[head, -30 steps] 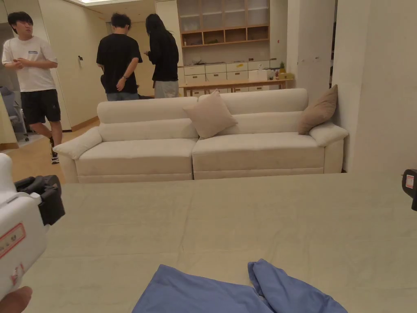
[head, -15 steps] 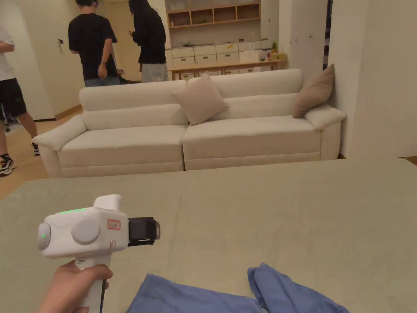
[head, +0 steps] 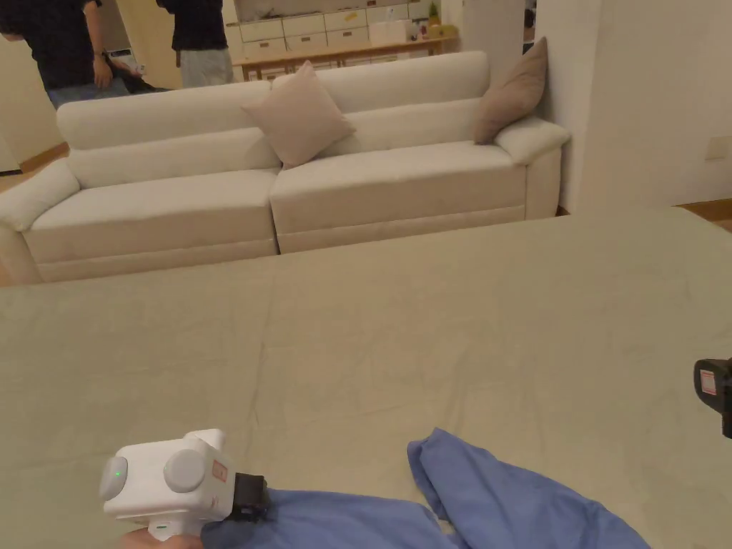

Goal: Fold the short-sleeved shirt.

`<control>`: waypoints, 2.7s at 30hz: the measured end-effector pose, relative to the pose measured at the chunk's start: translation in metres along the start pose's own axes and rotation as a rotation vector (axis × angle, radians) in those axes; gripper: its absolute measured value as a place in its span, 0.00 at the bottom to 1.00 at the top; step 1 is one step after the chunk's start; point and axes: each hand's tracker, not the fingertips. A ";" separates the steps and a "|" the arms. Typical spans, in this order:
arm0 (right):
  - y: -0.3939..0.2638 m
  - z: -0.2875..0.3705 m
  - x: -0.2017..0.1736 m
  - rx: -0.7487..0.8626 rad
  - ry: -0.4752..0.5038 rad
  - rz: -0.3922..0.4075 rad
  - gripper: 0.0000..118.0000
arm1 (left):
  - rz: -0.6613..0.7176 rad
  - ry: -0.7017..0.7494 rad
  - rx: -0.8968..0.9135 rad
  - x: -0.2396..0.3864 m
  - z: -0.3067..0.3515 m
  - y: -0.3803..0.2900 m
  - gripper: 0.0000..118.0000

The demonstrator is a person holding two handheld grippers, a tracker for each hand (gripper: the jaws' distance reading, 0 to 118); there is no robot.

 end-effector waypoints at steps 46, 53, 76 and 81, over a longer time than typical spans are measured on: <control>0.103 0.059 0.011 0.331 0.006 -0.127 0.02 | 0.175 -0.025 0.746 -0.021 0.380 -0.033 0.00; 0.198 0.069 0.013 0.421 0.012 -0.150 0.02 | 0.233 -0.022 0.851 -0.024 0.442 0.033 0.00; 0.405 -0.077 -0.012 0.454 -0.120 -0.062 0.01 | 0.103 0.138 0.967 0.022 0.408 0.277 0.00; 0.394 -0.113 0.004 0.413 -0.136 -0.068 0.01 | 0.067 0.154 0.937 0.028 0.376 0.294 0.00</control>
